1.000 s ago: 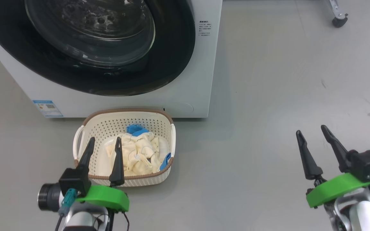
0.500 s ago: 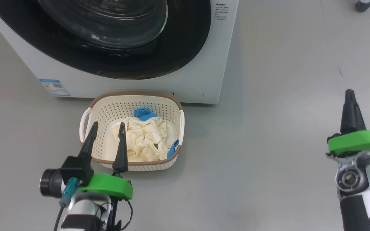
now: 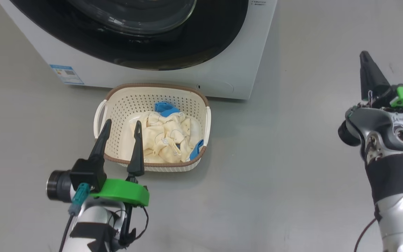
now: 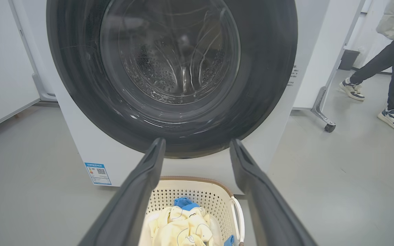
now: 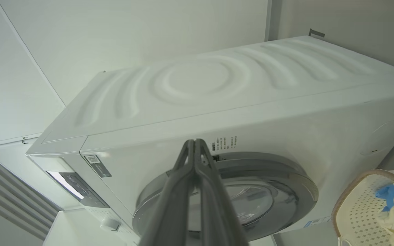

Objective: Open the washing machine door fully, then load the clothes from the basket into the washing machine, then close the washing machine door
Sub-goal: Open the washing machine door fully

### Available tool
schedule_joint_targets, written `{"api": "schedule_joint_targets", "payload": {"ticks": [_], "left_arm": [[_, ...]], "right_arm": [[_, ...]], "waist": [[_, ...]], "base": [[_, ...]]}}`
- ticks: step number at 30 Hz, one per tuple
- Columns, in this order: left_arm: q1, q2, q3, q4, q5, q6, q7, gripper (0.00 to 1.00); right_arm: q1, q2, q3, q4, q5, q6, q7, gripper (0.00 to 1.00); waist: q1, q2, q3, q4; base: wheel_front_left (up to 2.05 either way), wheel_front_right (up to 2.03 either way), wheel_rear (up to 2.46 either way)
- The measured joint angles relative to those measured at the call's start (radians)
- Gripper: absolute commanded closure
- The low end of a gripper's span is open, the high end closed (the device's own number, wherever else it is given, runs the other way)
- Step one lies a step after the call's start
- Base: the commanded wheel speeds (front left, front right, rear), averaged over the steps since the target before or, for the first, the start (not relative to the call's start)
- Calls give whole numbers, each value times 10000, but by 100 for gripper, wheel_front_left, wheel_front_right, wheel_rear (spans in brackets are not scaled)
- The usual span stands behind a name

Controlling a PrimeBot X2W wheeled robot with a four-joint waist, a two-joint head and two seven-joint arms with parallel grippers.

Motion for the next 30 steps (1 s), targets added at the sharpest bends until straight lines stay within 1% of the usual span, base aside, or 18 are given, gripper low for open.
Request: {"api": "schedule_joint_targets", "payload": {"ticks": [5,11,12,20,26,30], "left_arm": [[-192,-17,-105,-27,-2,6,0,0],[-374,-40,-253,-146,-4,61,0,0],[-374,-40,-253,-146,-4,61,0,0],[-557,-59,-430,-268,-109,194,-2,0],[-569,-69,-690,-476,-263,353,-2,0],[-597,-69,-966,-527,-383,364,-4,0]], "right_arm": [[-924,-180,128,512,324,0,807,100],[-2057,-437,775,1162,215,0,1478,100],[-2057,-437,775,1162,215,0,1478,100],[-3670,-596,1475,1862,-188,0,1942,100],[-4811,-790,1816,2974,-426,0,2063,100],[-5508,-926,2006,3835,-662,0,2117,100]], "waist": [[0,0,291,225],[1,0,659,456],[1,0,659,456],[0,0,1045,841],[0,0,1187,1208],[0,0,1282,1501]], "base": [[0,0,0],[0,0,0],[0,0,0],[0,0,0],[0,0,0],[0,0,0]]}}
